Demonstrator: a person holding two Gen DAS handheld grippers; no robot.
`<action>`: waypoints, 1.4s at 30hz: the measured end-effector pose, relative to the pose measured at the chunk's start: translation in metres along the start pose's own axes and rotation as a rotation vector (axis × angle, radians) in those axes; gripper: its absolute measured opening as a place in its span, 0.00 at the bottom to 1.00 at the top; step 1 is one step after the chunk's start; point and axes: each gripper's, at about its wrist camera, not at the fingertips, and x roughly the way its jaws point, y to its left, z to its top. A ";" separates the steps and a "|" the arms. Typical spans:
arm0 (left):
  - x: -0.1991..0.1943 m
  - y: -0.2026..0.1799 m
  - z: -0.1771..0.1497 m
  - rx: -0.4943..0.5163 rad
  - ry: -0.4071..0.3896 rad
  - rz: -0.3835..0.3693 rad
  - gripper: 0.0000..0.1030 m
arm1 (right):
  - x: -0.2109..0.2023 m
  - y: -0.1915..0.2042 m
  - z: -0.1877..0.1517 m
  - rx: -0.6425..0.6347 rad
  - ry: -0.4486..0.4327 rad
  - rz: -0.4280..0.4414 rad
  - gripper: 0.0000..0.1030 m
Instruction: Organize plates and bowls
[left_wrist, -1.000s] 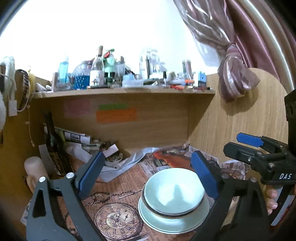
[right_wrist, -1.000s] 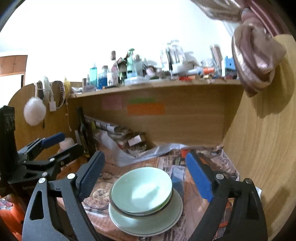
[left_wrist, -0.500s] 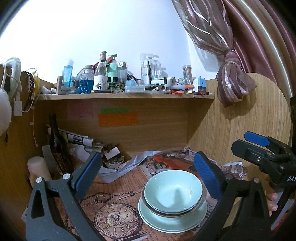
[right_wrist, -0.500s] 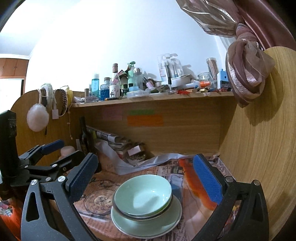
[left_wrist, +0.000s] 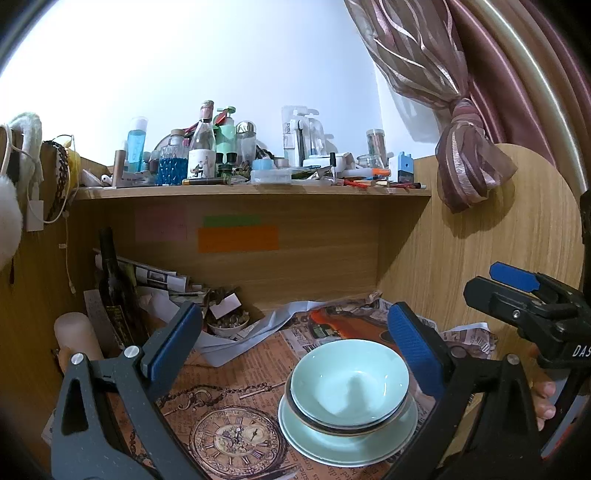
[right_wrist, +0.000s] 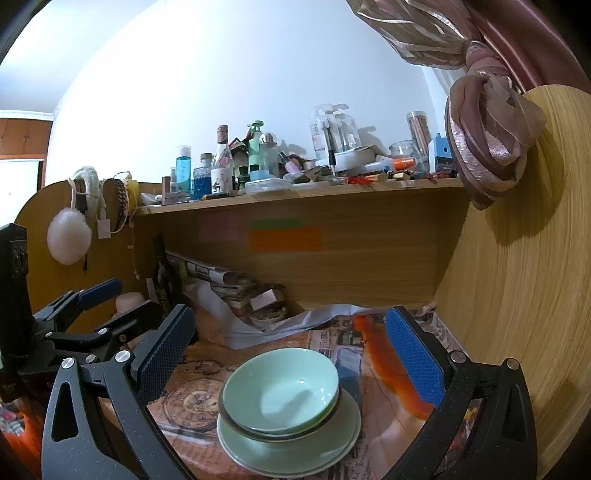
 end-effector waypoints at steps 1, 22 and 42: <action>0.000 0.000 0.000 0.000 0.000 0.001 0.99 | 0.000 0.000 0.000 0.001 0.001 0.000 1.00; 0.001 0.001 -0.001 -0.006 0.001 0.004 1.00 | 0.004 -0.002 0.000 -0.003 0.004 0.006 1.00; 0.001 0.002 -0.001 -0.011 -0.001 0.007 1.00 | 0.006 -0.001 0.000 -0.010 0.004 0.008 1.00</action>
